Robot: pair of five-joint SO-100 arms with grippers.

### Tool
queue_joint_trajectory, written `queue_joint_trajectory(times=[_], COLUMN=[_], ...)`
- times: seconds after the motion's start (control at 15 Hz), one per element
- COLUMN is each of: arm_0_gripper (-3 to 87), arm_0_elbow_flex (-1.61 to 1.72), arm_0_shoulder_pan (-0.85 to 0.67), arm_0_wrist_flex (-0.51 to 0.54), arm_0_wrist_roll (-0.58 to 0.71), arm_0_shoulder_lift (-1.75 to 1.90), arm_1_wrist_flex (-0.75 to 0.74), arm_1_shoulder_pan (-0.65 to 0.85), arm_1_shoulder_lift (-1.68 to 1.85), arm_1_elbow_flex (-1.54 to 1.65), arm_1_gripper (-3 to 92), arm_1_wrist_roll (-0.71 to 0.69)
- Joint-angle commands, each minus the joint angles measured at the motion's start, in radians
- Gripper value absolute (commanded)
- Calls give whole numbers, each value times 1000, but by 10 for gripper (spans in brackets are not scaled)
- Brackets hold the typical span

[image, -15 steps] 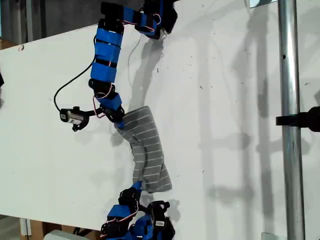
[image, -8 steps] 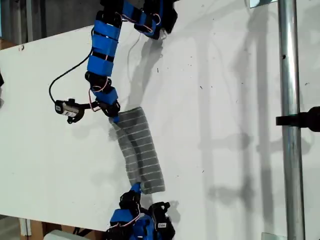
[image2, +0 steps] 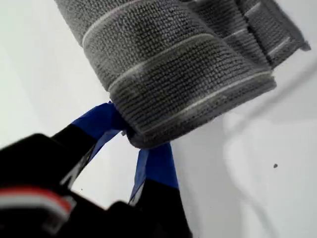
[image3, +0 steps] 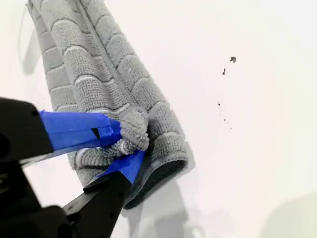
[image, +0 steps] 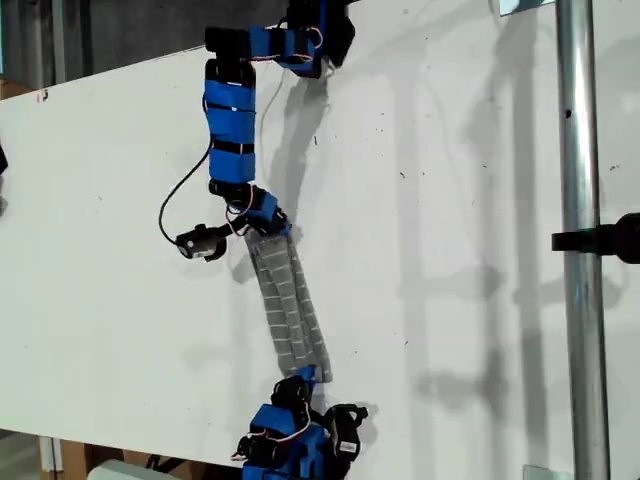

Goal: Grasp corners of a towel and fold twice.

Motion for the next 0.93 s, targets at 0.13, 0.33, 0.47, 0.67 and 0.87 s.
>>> queue_joint_trajectory(times=[0.13, 0.33, 0.47, 0.67, 0.87], arm_0_gripper=[210, 143, 117, 124, 137], arm_0_elbow_flex=[-141, -58, -43, -46, 11], arm_0_shoulder_pan=[61, 196, 236, 227, 173], arm_0_wrist_flex=[212, 282, 252, 313, 229], arm_0_wrist_roll=[67, 94, 149, 124, 101], arm_0_shoulder_lift=[310, 727, 724, 723, 592], arm_1_wrist_flex=[212, 298, 239, 184, 118], arm_1_shoulder_pan=[67, 100, 120, 137, 101], arm_1_shoulder_lift=[192, 532, 767, 861, 836], arm_1_elbow_flex=[-69, 160, 408, 566, 571], arm_1_gripper=[345, 384, 395, 403, 400], arm_1_wrist_roll=[-8, 15, 67, 103, 121])
